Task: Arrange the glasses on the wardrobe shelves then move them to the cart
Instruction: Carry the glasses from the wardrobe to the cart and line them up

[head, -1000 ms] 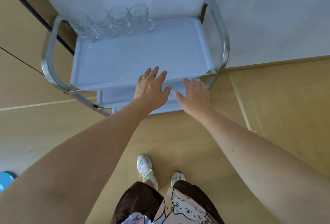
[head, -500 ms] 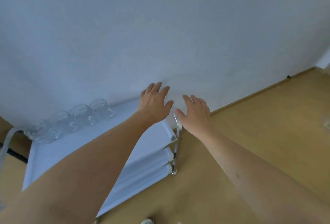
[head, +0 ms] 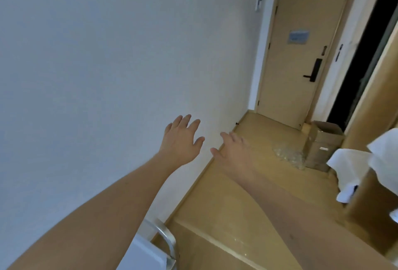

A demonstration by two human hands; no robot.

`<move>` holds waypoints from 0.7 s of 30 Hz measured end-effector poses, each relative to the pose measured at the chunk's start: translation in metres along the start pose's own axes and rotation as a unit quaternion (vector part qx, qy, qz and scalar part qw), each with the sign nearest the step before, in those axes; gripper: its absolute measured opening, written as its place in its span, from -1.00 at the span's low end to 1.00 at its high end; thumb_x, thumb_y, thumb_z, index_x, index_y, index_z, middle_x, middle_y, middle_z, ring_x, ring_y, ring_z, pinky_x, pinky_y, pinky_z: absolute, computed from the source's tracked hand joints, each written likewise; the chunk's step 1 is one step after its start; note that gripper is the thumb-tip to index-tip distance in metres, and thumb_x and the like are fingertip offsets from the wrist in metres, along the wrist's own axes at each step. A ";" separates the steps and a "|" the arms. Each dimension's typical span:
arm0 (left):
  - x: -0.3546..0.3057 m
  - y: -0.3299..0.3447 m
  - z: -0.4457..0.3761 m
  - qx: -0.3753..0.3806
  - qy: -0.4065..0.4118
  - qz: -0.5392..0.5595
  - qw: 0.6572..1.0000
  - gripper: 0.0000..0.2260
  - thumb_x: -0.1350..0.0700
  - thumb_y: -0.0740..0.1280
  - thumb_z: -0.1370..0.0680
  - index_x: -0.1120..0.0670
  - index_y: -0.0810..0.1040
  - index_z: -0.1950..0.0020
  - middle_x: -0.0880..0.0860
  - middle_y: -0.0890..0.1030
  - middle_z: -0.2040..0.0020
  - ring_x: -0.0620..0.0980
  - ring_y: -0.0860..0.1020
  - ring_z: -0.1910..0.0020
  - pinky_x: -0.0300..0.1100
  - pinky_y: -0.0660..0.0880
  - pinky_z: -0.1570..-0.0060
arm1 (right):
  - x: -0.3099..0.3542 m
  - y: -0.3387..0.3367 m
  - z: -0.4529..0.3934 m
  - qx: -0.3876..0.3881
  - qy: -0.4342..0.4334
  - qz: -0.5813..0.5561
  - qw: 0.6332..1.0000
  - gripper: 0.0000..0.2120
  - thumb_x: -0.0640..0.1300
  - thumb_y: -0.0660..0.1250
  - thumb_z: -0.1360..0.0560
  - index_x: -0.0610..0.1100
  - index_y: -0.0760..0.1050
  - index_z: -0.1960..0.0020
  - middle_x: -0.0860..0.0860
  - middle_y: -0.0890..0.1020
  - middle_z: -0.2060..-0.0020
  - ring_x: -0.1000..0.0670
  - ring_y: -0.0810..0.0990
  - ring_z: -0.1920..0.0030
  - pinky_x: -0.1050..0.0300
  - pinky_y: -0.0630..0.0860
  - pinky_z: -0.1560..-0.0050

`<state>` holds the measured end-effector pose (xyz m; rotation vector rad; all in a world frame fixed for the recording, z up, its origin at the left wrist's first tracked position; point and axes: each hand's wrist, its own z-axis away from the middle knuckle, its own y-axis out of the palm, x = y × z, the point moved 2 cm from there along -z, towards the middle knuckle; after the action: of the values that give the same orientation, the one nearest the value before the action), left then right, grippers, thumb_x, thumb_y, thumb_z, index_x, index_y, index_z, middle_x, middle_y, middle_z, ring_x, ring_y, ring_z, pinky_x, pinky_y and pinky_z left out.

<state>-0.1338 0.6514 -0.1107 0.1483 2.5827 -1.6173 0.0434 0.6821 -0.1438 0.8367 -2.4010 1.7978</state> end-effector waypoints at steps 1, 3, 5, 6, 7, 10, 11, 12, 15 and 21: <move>-0.008 0.000 -0.009 -0.002 0.012 0.015 1.000 -0.45 -0.17 0.18 -0.66 0.00 0.24 -0.61 0.13 0.19 -0.63 0.18 0.10 -0.61 0.13 0.13 -0.52 | -0.007 -0.009 -0.001 -0.012 0.013 0.014 1.000 -0.38 0.24 0.18 -0.62 -0.03 0.24 -0.58 -0.07 0.33 -0.53 -0.17 0.25 -0.52 -0.12 0.30 -0.45; -0.025 0.001 -0.024 -0.003 0.022 0.060 0.998 -0.45 -0.16 0.19 -0.66 0.01 0.24 -0.61 0.13 0.20 -0.63 0.17 0.10 -0.61 0.13 0.15 -0.53 | -0.021 -0.027 0.000 -0.039 0.044 0.033 0.998 -0.40 0.24 0.19 -0.61 -0.02 0.27 -0.55 -0.07 0.37 -0.50 -0.18 0.29 -0.48 -0.13 0.36 -0.38; -0.044 0.002 -0.039 -0.005 0.032 0.102 0.994 -0.45 -0.16 0.20 -0.66 0.02 0.25 -0.61 0.14 0.21 -0.62 0.16 0.11 -0.61 0.14 0.18 -0.53 | -0.035 -0.046 0.003 -0.067 0.074 0.031 0.995 -0.41 0.22 0.22 -0.60 -0.02 0.29 -0.54 -0.07 0.37 -0.50 -0.21 0.28 -0.48 -0.16 0.35 -0.37; -0.055 0.002 -0.046 -0.006 0.041 0.115 0.992 -0.45 -0.15 0.20 -0.66 0.02 0.25 -0.61 0.14 0.21 -0.62 0.16 0.12 -0.61 0.14 0.19 -0.53 | -0.042 -0.056 0.004 -0.080 0.086 0.032 0.993 -0.41 0.21 0.22 -0.60 -0.03 0.29 -0.54 -0.07 0.37 -0.50 -0.22 0.27 -0.48 -0.18 0.35 -0.37; -0.066 0.003 -0.053 -0.005 0.051 0.127 0.991 -0.45 -0.16 0.20 -0.66 0.02 0.25 -0.61 0.13 0.21 -0.62 0.15 0.12 -0.61 0.14 0.19 -0.53 | -0.049 -0.066 0.005 -0.091 0.097 0.038 0.990 -0.41 0.21 0.22 -0.60 -0.04 0.29 -0.54 -0.08 0.37 -0.49 -0.23 0.28 -0.48 -0.19 0.35 -0.38; -0.102 0.005 -0.075 0.002 0.085 0.153 0.985 -0.44 -0.16 0.21 -0.65 0.01 0.25 -0.61 0.12 0.22 -0.62 0.14 0.12 -0.60 0.13 0.19 -0.53 | -0.074 -0.092 0.009 -0.113 0.128 0.062 0.983 -0.41 0.22 0.23 -0.60 -0.06 0.31 -0.52 -0.10 0.37 -0.49 -0.23 0.29 -0.47 -0.20 0.35 -0.39; -0.116 0.007 -0.082 0.003 0.098 0.159 0.982 -0.44 -0.16 0.22 -0.65 0.01 0.25 -0.61 0.13 0.23 -0.61 0.15 0.13 -0.60 0.14 0.20 -0.52 | -0.084 -0.100 0.009 -0.120 0.138 0.068 0.981 -0.41 0.22 0.23 -0.60 -0.07 0.31 -0.52 -0.10 0.37 -0.49 -0.22 0.29 -0.46 -0.19 0.36 -0.38; -0.129 0.009 -0.089 0.004 0.109 0.166 0.980 -0.44 -0.16 0.22 -0.64 0.02 0.26 -0.60 0.13 0.23 -0.61 0.15 0.14 -0.60 0.14 0.20 -0.52 | -0.094 -0.107 0.010 -0.126 0.147 0.074 0.978 -0.41 0.22 0.23 -0.60 -0.07 0.31 -0.52 -0.10 0.38 -0.48 -0.23 0.29 -0.46 -0.19 0.36 -0.38; -0.170 0.021 -0.106 0.004 0.142 0.192 0.971 -0.46 -0.14 0.26 -0.63 0.05 0.33 -0.56 0.13 0.31 -0.56 0.16 0.20 -0.56 0.12 0.25 -0.49 | -0.129 -0.123 0.012 -0.138 0.175 0.086 0.971 -0.41 0.23 0.24 -0.59 -0.06 0.31 -0.51 -0.10 0.36 -0.50 -0.23 0.28 -0.47 -0.19 0.34 -0.40; -0.255 0.055 -0.142 0.008 0.195 0.221 0.955 -0.45 -0.13 0.29 -0.62 0.03 0.33 -0.56 0.10 0.35 -0.54 0.12 0.24 -0.55 0.14 0.30 -0.46 | -0.208 -0.146 0.008 -0.153 0.220 0.105 0.958 -0.39 0.24 0.24 -0.58 -0.03 0.29 -0.53 -0.06 0.36 -0.50 -0.22 0.28 -0.48 -0.19 0.31 -0.40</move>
<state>0.1224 0.7940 -0.0653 1.0630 2.5268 -1.5548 0.2862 0.7305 -0.0869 0.1329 -2.4295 1.4127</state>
